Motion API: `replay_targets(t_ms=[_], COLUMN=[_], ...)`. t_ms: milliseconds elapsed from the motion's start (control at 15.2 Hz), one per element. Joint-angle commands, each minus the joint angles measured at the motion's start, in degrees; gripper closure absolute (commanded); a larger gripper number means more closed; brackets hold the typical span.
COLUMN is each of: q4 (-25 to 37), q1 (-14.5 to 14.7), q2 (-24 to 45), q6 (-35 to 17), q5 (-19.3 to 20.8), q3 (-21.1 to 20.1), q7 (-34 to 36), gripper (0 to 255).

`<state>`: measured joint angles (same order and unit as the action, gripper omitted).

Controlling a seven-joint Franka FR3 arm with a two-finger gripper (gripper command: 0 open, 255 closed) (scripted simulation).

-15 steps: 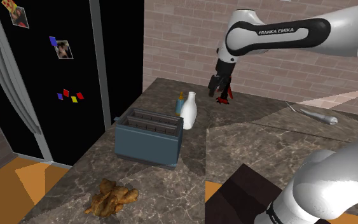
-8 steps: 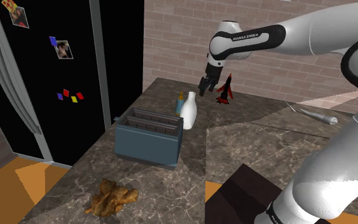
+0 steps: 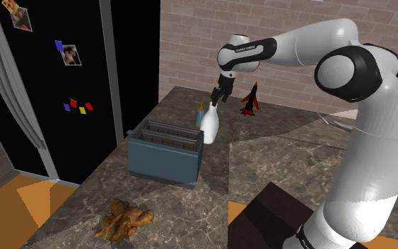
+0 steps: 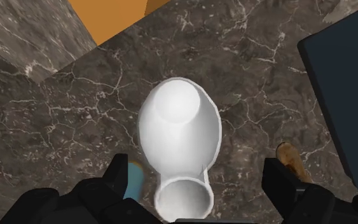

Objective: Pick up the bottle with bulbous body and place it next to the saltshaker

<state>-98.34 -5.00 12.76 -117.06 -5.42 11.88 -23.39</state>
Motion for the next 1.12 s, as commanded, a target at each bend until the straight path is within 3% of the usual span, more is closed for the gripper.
replay_targets(t_ms=[0, 462, 990, 1056], q4=[3.39, 0.72, 0.72, 0.72], q1=[-0.44, -0.49, -0.49, -0.49], q2=[3.17, 5.43, 5.43, 5.43], q6=[0.27, -4.60, -4.60, -4.60], q5=[-1.04, -1.72, -1.71, -1.71], q3=[-0.10, -0.40, -0.40, -0.40], q7=[-0.46, -0.90, -0.90, -0.90], gripper=[0, 0, 0, 255])
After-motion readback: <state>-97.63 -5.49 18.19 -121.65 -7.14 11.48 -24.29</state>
